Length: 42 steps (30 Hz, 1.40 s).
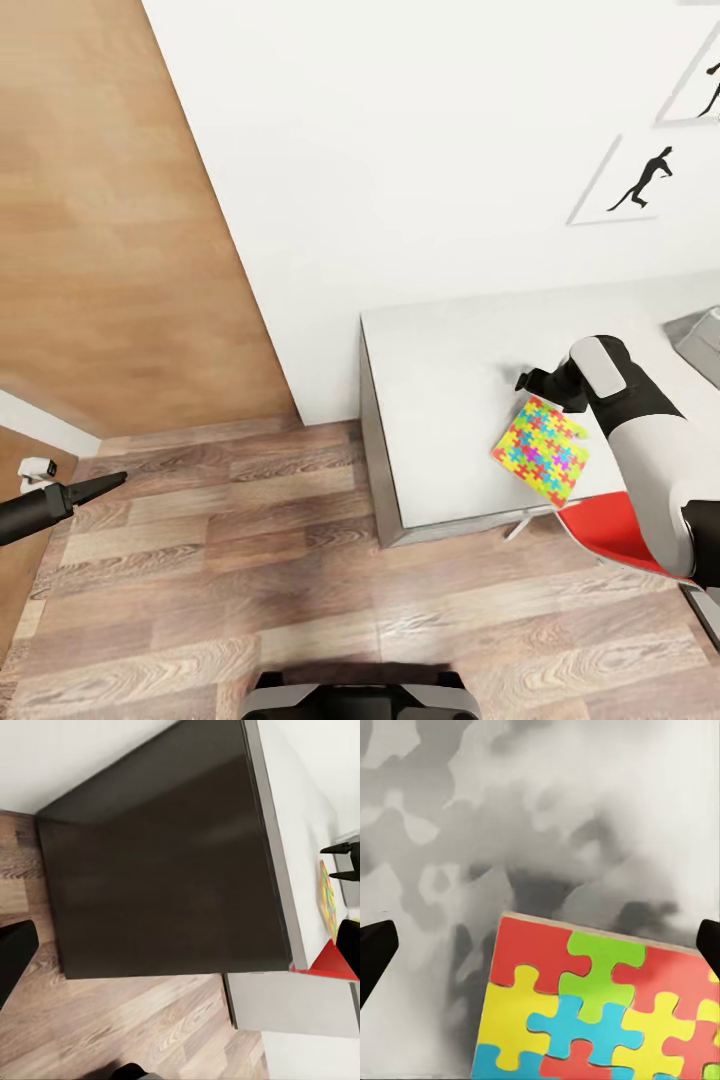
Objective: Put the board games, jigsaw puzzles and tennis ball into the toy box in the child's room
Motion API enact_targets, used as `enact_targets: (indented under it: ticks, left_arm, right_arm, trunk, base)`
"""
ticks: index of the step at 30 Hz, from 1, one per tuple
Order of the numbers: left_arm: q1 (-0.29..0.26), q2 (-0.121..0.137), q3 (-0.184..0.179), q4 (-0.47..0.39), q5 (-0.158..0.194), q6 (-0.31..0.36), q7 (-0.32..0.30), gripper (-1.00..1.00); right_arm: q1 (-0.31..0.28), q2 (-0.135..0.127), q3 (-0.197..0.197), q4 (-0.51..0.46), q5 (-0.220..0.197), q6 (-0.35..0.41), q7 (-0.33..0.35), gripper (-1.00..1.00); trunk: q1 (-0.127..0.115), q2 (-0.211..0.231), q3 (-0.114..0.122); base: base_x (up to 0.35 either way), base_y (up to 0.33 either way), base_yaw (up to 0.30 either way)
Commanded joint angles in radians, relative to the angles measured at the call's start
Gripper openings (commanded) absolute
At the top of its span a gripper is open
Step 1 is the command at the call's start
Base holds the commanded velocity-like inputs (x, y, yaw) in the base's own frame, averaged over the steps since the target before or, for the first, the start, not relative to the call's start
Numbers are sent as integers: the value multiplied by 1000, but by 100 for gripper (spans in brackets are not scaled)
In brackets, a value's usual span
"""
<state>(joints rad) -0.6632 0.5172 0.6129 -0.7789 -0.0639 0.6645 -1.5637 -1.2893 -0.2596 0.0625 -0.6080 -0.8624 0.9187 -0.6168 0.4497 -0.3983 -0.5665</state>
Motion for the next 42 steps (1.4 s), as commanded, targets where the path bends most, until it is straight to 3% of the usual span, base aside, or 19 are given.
enact_targets:
  ticks: [1, 27, 42]
  left_arm:
    - [-1, 0, 2, 0, -7, 10, -7, 100]
    - [-1, 0, 2, 0, -7, 10, -7, 100]
    - [-1, 0, 2, 0, -7, 10, -7, 100]
  right_arm:
    - [-1, -2, 7, -1, -10, 2, -9, 100]
    - [-1, -3, 7, -3, -10, 2, -8, 100]
    - [-1, -2, 7, -4, -10, 2, -8, 100]
  trunk:
    - [0, -2, -1]
    - [0, -2, -1]
    - [0, -2, -1]
  base:
    - [-161, 61, 0]
    - [-62, -37, 0]
    - [-115, 73, 0]
